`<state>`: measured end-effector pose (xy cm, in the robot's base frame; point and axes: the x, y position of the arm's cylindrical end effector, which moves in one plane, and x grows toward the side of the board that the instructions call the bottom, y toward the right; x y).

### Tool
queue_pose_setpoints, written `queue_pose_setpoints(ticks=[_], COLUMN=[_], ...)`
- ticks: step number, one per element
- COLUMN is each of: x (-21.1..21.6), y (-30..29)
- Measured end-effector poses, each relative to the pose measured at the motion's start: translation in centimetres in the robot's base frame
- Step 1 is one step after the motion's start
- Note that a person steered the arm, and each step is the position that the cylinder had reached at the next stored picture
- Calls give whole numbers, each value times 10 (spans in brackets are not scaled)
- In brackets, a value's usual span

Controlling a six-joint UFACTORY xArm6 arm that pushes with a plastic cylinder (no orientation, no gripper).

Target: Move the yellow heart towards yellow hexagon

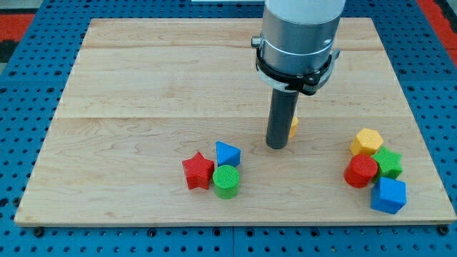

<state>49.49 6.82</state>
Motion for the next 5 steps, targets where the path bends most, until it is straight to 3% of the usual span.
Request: queue_pose_setpoints(ticks=[3,5], x=[-59,-56], y=[-23,-14])
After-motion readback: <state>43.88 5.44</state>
